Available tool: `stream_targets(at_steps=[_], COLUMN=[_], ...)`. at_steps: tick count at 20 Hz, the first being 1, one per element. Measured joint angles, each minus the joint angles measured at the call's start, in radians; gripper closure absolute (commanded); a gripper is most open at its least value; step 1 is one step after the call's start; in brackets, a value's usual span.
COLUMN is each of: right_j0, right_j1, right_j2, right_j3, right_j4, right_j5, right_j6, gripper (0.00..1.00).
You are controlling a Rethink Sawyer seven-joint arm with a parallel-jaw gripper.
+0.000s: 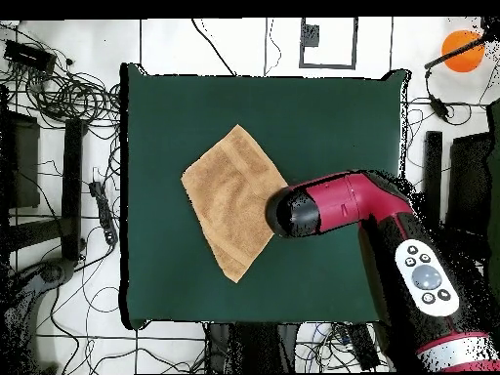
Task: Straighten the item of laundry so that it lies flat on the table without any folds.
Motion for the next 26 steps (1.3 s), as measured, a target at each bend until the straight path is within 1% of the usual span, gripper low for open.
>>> stream_targets(at_steps=[13,19,26], right_j0=[-0.018,-0.048,-0.071], right_j1=[0.000,-0.004,-0.008], right_j2=[0.024,0.030,0.030], right_j3=[0.000,0.013,0.053], right_j4=[-0.001,-0.010,-0.018], right_j5=[0.007,-0.105,-0.285], right_j6=[0.000,0.000,0.000], gripper=[0.00,0.00,0.00])
